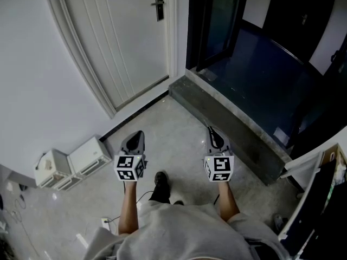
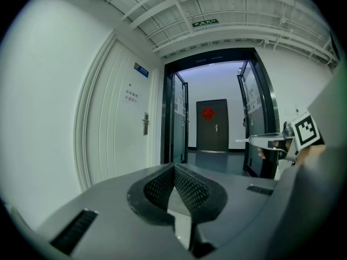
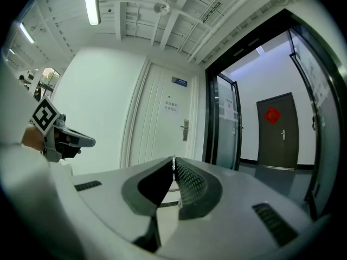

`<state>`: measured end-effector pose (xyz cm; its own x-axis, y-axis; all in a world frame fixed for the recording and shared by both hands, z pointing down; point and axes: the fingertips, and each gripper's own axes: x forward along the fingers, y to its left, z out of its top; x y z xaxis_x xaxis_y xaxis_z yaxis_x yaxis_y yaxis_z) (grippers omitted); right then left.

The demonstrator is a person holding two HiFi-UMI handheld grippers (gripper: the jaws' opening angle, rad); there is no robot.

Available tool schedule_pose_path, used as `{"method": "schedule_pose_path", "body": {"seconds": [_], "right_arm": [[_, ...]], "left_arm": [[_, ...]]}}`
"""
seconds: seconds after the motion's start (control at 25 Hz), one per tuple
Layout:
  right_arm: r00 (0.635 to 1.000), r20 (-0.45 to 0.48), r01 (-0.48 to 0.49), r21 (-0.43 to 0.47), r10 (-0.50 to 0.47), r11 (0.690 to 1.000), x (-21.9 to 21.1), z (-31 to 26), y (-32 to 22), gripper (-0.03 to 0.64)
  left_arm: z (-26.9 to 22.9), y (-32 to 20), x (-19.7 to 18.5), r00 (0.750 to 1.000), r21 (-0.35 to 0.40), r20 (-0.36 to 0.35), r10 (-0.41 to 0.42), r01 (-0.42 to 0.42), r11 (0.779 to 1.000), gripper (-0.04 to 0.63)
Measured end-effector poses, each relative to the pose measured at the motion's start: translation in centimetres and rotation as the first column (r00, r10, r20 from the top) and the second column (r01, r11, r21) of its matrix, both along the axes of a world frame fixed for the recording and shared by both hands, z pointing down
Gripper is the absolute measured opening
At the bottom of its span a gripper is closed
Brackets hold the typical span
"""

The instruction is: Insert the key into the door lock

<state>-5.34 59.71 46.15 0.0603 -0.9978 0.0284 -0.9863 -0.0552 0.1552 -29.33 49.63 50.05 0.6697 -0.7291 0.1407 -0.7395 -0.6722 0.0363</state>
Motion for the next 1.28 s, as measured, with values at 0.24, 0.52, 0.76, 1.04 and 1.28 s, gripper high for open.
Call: {"method": "schedule_pose_path", "body": {"seconds": [0.24, 0.52, 0.76, 1.04, 1.28], "right_arm": [[1.000, -0.009, -0.007, -0.018, 0.007, 1.000, 1.1, 0.9, -4.0, 0.030], [1.000, -0.021, -0.021, -0.032, 0.020, 0.999, 2.4, 1.5, -12.6, 0.031], [0.999, -0.028, -0.028, -0.040, 0.027, 0.999, 3.5, 0.9, -22.9, 0.030], [0.998, -0.041, -0.048, -0.035, 0.046, 0.998, 5.2, -1.3, -35.2, 0.030], [0.997, -0.048, -0.064, -0.024, 0.063, 0.998, 5.9, -2.1, -43.4, 0.030]], "left_arm": [[0.7, -4.4, 1.2, 1.000, -0.004, -0.011, 0.008, -0.008, 1.000, 0.017], [1.8, -13.1, 3.5, 0.999, -0.023, -0.031, 0.035, -0.035, 0.999, 0.017], [1.4, -23.6, 5.2, 0.998, -0.023, -0.040, 0.054, -0.055, 0.998, 0.017], [-0.4, -36.3, 7.7, 0.995, -0.020, -0.045, 0.089, -0.090, 0.996, 0.017], [-1.2, -44.7, 9.3, 0.991, -0.008, -0.040, 0.124, -0.125, 0.992, 0.017]]}}
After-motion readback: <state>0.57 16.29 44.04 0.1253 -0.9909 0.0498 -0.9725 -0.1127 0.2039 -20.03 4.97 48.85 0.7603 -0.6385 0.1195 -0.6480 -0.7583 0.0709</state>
